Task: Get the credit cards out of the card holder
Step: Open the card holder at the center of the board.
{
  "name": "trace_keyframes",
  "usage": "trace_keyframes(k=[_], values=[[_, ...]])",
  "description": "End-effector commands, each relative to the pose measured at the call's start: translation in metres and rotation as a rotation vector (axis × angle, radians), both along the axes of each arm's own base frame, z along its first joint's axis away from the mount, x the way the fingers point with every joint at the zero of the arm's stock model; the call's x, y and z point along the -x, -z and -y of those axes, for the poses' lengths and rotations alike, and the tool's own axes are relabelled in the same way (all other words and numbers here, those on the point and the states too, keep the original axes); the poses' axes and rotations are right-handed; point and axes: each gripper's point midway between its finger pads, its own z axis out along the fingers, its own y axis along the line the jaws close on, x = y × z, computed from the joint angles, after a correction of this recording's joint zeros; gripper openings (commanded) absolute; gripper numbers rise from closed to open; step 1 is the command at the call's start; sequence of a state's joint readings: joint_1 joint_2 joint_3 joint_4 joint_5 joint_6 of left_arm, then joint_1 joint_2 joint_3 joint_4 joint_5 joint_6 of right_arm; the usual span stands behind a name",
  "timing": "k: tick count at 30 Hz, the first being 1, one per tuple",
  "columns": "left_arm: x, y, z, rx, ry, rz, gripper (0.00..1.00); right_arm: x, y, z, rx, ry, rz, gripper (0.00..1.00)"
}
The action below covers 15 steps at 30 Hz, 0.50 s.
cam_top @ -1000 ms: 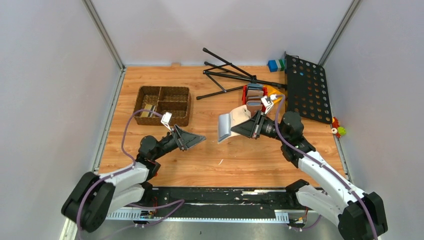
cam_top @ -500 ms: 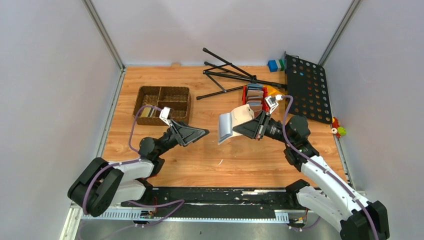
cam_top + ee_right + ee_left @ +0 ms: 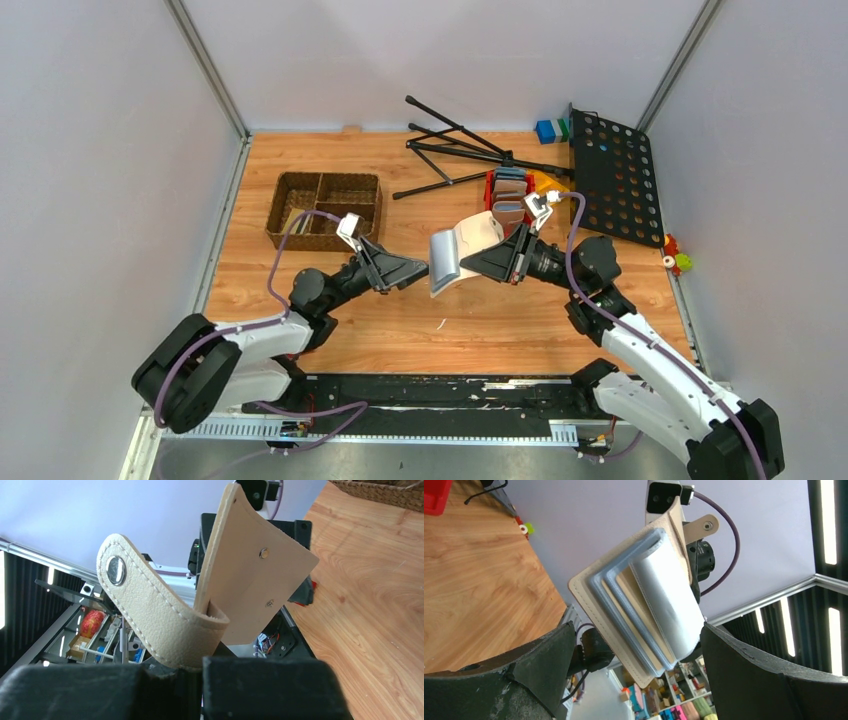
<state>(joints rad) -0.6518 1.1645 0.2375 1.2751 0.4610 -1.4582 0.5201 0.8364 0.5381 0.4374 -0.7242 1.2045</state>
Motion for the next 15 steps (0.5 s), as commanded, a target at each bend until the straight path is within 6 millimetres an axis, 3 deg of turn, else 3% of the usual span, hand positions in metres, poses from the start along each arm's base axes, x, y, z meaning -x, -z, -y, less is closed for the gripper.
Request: trace_keyframes(k=[1, 4, 9, 15], values=[[-0.002, -0.022, 0.004, 0.091, 0.011, 0.020, 1.00, 0.006, -0.029, 0.000, -0.079, -0.009, 0.073, 0.00], [0.001, -0.032, 0.000, 0.171, 0.023, 0.014, 1.00, 0.004, -0.021, -0.001, -0.061, -0.004, 0.051, 0.00], [0.008, -0.053, -0.010, 0.215, 0.002, 0.086, 0.98, 0.000, 0.012, -0.003, -0.004, 0.008, -0.025, 0.00], [0.004, -0.039, -0.008, 0.020, -0.077, 0.127, 0.96, -0.006, 0.038, 0.000, 0.075, 0.057, -0.039, 0.00]])
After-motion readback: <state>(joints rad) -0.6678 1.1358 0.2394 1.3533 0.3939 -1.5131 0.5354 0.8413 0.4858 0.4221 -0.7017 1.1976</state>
